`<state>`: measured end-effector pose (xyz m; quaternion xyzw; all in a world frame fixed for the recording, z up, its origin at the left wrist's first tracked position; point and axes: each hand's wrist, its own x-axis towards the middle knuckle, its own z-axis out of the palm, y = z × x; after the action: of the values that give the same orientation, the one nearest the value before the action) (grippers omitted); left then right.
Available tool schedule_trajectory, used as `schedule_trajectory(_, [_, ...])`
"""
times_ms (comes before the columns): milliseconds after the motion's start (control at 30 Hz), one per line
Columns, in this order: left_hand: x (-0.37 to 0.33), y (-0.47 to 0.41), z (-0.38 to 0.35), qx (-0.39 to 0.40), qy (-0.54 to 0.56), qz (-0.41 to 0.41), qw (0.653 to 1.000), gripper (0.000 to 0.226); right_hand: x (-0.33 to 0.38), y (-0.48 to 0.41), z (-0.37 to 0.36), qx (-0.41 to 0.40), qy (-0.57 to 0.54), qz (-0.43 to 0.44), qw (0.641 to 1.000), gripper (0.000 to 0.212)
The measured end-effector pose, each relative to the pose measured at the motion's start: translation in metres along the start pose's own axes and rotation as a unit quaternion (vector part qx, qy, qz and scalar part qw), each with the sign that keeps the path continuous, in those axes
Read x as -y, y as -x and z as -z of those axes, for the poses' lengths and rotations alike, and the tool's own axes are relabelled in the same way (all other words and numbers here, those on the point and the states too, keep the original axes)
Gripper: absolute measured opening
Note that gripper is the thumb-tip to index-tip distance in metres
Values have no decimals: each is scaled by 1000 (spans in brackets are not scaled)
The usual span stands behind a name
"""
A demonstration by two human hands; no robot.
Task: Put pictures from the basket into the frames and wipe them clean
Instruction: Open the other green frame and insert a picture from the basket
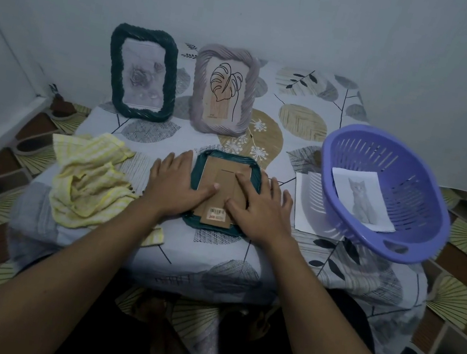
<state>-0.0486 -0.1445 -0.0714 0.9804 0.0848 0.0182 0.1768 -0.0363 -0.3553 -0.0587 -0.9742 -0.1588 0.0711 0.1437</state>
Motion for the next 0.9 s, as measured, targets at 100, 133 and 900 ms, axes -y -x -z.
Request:
schedule_trajectory(100, [1,3,0,16,-22,-14,1000,114,1,-1,3,-1,-16,-8,1000,68])
schedule_trajectory(133, [0,4,1,20,-31,-12,999,115,1,-1,4,-1,-26,-12,1000,69])
schedule_trajectory(900, [-2,6,-2,-19,-37,-8,999,112,14,-56,26,-136,-215,-277,926,32])
